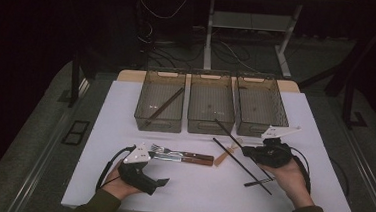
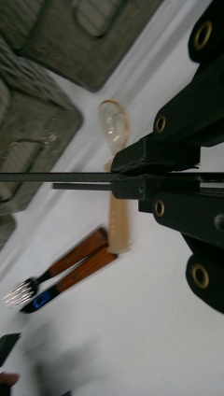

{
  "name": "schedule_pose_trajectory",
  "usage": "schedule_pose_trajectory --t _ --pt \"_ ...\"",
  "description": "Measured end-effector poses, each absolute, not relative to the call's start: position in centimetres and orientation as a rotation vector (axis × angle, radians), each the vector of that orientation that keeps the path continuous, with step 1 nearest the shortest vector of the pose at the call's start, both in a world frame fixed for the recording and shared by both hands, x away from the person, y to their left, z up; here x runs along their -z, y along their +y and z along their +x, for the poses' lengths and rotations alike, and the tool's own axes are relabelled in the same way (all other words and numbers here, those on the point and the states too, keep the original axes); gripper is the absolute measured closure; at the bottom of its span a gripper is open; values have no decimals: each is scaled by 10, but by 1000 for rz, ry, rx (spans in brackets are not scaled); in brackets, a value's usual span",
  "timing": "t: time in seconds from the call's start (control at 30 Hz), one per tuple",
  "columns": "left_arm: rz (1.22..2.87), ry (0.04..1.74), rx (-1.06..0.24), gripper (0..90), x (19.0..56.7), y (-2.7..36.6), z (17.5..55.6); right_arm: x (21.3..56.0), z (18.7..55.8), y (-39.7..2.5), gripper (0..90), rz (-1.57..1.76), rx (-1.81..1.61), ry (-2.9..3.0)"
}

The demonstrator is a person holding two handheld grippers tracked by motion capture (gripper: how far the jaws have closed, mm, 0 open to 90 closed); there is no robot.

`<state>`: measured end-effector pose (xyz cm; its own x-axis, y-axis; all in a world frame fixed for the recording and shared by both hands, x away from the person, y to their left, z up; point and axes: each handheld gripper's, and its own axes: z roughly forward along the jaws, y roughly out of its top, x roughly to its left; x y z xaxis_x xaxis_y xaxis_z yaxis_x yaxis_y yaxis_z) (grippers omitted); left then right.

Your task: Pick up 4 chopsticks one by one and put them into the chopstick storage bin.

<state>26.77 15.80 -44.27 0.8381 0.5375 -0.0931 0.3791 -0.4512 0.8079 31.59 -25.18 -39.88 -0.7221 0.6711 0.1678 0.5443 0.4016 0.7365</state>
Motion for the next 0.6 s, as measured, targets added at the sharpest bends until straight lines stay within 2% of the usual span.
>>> schedule_pose_trajectory --t 0.6 --pt "2084 668 -208 0 443 160 269 379 343 -210 857 1046 -1334 2439"
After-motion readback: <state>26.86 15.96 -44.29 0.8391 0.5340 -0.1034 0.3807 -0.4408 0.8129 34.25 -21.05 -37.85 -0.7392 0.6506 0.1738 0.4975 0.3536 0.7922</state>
